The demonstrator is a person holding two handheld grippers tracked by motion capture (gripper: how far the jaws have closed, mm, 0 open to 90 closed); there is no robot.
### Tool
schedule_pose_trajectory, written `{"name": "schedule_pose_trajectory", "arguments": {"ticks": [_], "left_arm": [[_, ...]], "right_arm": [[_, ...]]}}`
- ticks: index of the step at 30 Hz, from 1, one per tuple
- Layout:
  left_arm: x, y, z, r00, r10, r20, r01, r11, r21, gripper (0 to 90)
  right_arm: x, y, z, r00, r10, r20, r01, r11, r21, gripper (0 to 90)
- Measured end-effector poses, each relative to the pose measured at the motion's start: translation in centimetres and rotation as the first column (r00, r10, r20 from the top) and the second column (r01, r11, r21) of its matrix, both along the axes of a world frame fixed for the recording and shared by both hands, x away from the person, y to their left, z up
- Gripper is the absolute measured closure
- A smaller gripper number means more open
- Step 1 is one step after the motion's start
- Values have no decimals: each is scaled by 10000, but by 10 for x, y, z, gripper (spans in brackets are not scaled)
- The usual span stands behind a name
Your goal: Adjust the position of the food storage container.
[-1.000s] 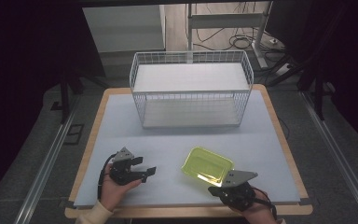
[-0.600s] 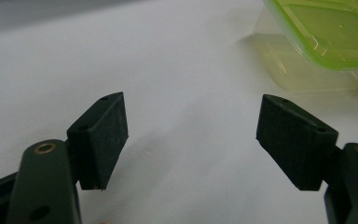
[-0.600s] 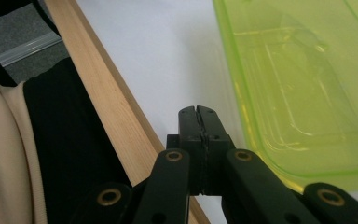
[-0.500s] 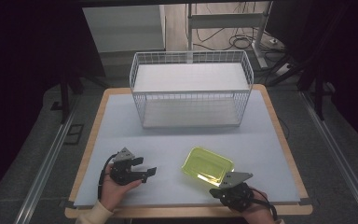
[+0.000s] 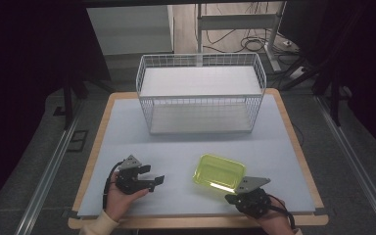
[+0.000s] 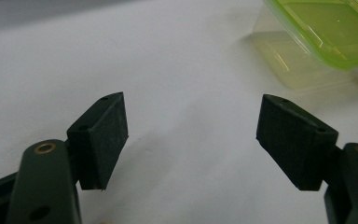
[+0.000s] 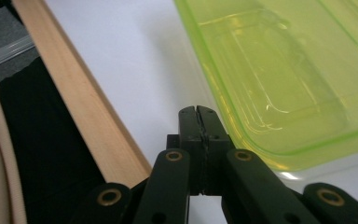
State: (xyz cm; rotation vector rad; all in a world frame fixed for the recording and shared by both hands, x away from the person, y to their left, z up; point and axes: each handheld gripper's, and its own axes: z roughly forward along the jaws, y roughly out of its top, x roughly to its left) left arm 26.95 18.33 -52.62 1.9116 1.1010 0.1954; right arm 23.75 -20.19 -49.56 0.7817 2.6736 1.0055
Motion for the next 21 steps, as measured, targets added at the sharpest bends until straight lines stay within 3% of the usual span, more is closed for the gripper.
{"name": "schedule_pose_trajectory", "arguments": {"ticks": [14,21], "left_arm": [[0,0,0,10000,-25,-16,25,10000,55,249],[1,1,0,10000,-56,-15,56,10000,56,249]], "right_arm": [[15,-20,0,9947,-1011,205,1008,9948,177,899],[18,-23,0,9920,-1246,220,1239,9919,274,899]]}}
